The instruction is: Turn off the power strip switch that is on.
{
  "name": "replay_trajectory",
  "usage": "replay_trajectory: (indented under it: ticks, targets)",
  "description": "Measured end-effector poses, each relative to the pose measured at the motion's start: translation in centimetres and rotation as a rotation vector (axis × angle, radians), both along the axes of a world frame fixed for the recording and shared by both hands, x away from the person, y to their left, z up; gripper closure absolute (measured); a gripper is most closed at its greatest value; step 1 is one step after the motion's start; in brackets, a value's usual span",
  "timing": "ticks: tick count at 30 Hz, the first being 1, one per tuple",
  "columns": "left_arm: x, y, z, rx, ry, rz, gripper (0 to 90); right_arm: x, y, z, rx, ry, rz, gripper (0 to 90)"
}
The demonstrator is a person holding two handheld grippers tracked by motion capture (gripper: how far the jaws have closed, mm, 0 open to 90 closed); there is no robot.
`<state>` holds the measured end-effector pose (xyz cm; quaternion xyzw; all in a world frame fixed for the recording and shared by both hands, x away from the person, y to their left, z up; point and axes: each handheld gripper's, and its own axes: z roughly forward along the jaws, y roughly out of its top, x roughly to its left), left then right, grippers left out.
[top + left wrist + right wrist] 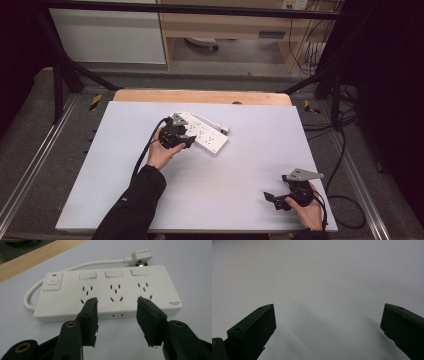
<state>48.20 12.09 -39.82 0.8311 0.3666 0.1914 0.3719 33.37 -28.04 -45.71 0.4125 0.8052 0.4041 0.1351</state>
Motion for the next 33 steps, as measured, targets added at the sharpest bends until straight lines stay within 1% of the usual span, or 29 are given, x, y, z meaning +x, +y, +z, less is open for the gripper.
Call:
replay_trajectory:
  ticks: [2,3,4,6,7,13,17,23,26,33]
  targets:
    - [0.2,-0.1,-0.1,0.001,0.003,0.0,57.3,0.0,0.0,0.0,0.001,0.001,0.0,0.7]
    - [0.2,-0.1,-0.1,0.003,0.004,0.002,57.3,0.0,0.0,0.0,0.001,0.001,0.0,0.7]
    - [0.3,-0.1,-0.2,0.006,0.003,0.002,60.0,0.0,0.0,0.0,0.002,0.001,0.002,0.7]
    - [0.5,-0.1,-0.4,0.004,0.004,0.007,61.2,0.0,0.1,0.0,0.002,0.003,0.001,0.7]
    - [0.6,-0.1,-0.4,0.002,0.004,0.01,63.9,0.0,0.0,0.0,0.0,0.002,0.001,0.7]
    - [1.1,-0.2,-0.8,-0.006,0.007,0.025,69.2,0.0,0.1,0.0,0.002,0.003,0.002,0.7]
    - [1.4,-0.5,-0.6,-0.004,-0.001,0.025,73.8,0.0,0.1,0.0,0.003,0.003,0.001,0.8]
    - [2.0,-1.0,-0.4,-0.004,-0.008,0.039,79.1,0.0,0.1,0.0,0.003,0.004,0.002,0.7]
    - [2.2,-1.1,-0.4,-0.012,-0.014,0.045,82.9,0.0,0.1,0.0,0.003,0.004,0.003,0.8]
    - [3.0,-1.5,-0.4,-0.009,-0.01,0.054,87.1,0.0,0.1,0.0,0.003,0.006,0.005,0.7]
